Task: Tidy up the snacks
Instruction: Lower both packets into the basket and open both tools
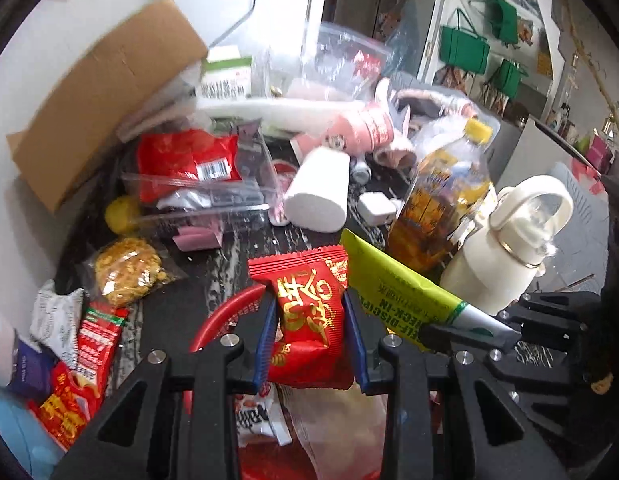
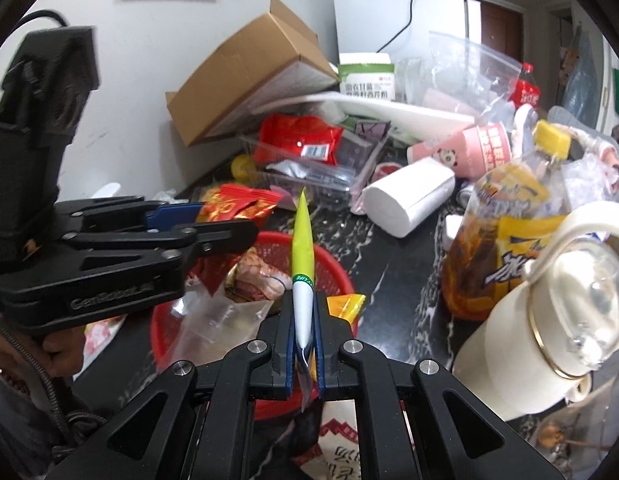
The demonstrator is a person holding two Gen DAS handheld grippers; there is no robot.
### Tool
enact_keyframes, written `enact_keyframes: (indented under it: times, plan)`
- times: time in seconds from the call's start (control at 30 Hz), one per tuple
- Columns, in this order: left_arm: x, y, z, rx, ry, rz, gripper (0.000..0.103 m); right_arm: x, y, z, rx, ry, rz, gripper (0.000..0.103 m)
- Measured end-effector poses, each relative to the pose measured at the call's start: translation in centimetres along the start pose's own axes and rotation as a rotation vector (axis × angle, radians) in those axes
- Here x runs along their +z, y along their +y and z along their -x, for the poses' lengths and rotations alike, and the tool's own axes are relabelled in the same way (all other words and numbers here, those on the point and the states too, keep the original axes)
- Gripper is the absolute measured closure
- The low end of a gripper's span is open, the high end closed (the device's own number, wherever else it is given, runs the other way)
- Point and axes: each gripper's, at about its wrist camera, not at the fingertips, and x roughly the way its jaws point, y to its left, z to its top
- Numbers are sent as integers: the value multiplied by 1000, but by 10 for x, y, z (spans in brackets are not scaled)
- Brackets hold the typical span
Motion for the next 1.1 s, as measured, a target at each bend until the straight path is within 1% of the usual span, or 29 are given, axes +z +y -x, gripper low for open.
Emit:
enact_keyframes:
  times: [0.17,0.3,0.37,0.57,0.7,0.77,0.83,0.87,0.93,1.0,1.1]
  plan:
    - [2,3,-19,-4,53,-8,72,-2,-2,-10,-3,21,-13,95]
    - [0,4,-35,-6,126,-16,72,-4,-2,-16,-16,40,-8,95]
    - [-1,4,-39,15,136,-19,72,-5,-2,-16,-15,37,-7,94]
    - [1,1,-41,30,161,-40,71,-5,-1,-18,-16,49,-8,93]
    - [0,-1,-34,50,148,-49,70,-4,2,-16,-17,46,4,93]
    - [-2,-2,-27,51,133,-50,63,-4,3,-15,-8,43,10,93]
    - [-1,-2,-20,58,115,-50,45,-4,5,-13,2,38,16,93]
    - [-1,-3,-16,74,97,-53,43,-4,7,-12,4,37,19,93]
    - [0,-3,-7,103,65,-61,43,-3,10,-10,7,35,28,93]
    - [0,-2,2,112,48,-53,43,-3,12,-8,12,33,32,91]
    - [0,2,13,117,31,-36,43,-2,15,-6,26,29,34,84]
